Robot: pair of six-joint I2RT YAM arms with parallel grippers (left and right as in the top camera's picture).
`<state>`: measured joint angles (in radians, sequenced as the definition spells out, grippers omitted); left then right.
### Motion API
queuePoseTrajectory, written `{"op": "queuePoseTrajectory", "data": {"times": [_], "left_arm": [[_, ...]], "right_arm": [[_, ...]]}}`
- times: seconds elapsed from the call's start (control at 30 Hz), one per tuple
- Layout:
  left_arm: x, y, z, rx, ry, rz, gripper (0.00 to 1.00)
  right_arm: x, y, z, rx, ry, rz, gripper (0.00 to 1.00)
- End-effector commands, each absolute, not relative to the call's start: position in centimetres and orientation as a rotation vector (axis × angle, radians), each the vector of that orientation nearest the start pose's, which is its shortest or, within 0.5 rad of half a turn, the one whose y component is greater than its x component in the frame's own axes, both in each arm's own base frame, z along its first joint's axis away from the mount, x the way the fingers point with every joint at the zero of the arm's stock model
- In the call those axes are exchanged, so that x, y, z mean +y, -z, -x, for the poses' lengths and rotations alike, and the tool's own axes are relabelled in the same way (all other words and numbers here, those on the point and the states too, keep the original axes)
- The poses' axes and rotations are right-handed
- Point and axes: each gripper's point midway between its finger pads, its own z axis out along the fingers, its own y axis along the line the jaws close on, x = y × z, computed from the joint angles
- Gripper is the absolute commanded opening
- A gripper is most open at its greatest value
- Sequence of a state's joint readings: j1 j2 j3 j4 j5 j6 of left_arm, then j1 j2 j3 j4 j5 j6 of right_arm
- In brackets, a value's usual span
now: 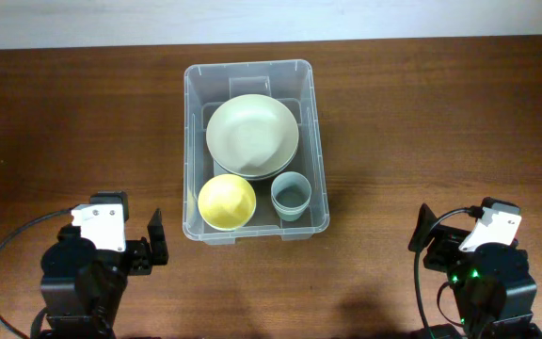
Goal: Pack container
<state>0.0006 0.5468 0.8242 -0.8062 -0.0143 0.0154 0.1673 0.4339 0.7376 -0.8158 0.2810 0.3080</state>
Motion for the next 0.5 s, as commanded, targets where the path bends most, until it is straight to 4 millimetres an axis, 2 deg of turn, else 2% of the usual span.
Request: {"op": "queuePoseTrajectory", "data": {"times": [0.0, 0.4, 0.47], "left_arm": [[0.16, -24.73, -22.59, 2.107, -0.020, -0.018, 1.00], [0.16, -24.73, -22.59, 2.107, -0.020, -0.018, 1.00], [0.16, -24.73, -22.59, 2.107, -0.020, -0.018, 1.00]], "right_arm": [[-1.69, -23.50, -20.54, 2.014, 0.026, -0.291, 0.99], [-2.05, -23.77, -19.59, 1.724, -0.027, -0.249, 0.99], [-2.01, -23.72, -19.91, 1.678, -0.039, -0.245, 0.99]]}}
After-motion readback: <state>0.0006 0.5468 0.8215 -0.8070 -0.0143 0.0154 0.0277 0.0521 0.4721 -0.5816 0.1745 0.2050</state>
